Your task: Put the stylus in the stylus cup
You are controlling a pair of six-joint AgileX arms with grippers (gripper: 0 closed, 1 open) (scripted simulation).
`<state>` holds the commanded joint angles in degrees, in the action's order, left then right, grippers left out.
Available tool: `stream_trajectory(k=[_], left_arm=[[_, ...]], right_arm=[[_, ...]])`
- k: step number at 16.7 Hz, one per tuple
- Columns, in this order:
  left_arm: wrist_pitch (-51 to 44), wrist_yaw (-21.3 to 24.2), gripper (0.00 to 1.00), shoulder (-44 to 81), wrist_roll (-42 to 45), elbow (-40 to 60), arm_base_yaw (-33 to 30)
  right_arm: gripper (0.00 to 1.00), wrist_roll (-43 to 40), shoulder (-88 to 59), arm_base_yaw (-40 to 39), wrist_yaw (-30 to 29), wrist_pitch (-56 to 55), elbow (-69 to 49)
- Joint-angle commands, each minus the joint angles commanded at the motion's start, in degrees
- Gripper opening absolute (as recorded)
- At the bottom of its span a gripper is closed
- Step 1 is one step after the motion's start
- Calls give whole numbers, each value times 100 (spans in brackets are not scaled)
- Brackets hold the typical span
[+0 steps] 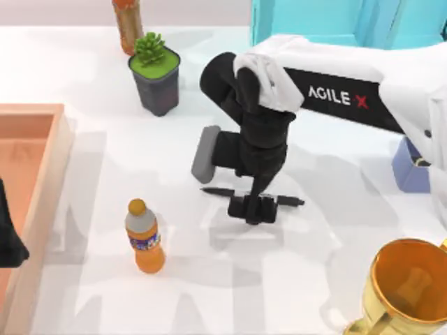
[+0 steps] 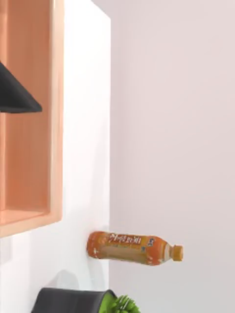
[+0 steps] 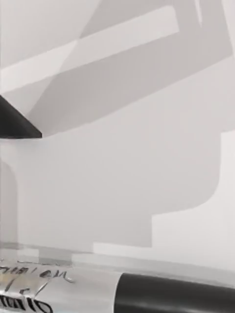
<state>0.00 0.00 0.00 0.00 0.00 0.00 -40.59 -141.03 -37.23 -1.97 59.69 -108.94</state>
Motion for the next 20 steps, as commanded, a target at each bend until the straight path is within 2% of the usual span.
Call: stream_trajectory(k=[3,4,11,15,20], left_arm=[[0,0,100,0,0,0,0],[0,0,100,0,0,0,0],[0,0,100,0,0,0,0],[0,0,100,0,0,0,0],[0,0,100,0,0,0,0]], right_arm=[[2,0,0,0,0,0,0],[0,0,0,0,0,0,0],[0,0,0,0,0,0,0],[0,220,572,-185,150,336,103],[0,900,2027,-868,162,1148,640]])
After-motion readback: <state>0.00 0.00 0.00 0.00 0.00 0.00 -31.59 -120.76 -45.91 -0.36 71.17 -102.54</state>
